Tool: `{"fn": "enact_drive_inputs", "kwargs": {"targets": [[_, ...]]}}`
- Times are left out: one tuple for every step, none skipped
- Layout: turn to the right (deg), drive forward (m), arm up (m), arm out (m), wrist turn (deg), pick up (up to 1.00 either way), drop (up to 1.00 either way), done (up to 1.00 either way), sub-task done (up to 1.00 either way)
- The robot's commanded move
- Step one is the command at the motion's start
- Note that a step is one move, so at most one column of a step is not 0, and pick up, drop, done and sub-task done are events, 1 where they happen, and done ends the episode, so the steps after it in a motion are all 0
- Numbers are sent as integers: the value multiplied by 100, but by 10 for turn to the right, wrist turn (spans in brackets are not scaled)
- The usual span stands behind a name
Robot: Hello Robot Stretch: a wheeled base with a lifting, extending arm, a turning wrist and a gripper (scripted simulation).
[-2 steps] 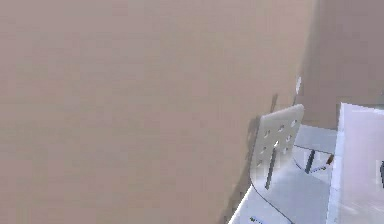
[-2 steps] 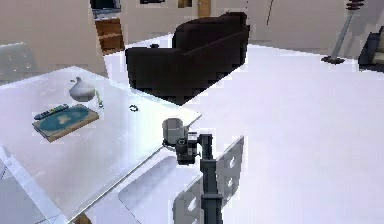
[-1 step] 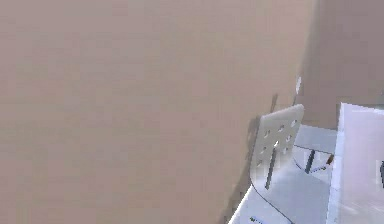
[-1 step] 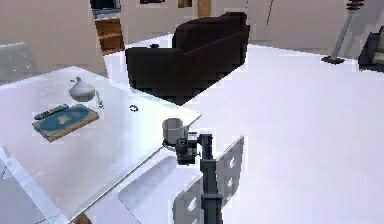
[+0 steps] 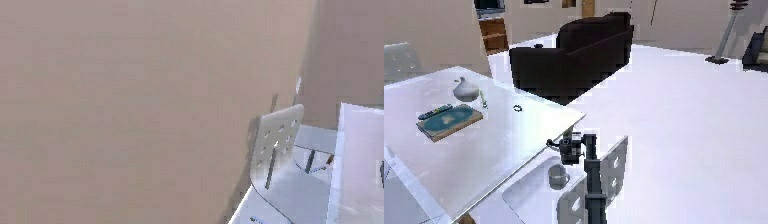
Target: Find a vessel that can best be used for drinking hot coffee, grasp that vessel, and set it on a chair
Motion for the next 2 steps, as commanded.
{"fn": "enact_drive_inputs", "kwargs": {"targets": [[0, 0, 10, 0, 0, 0, 0, 0, 0], [0, 0, 0, -8, 0, 0, 0, 0, 0]]}}
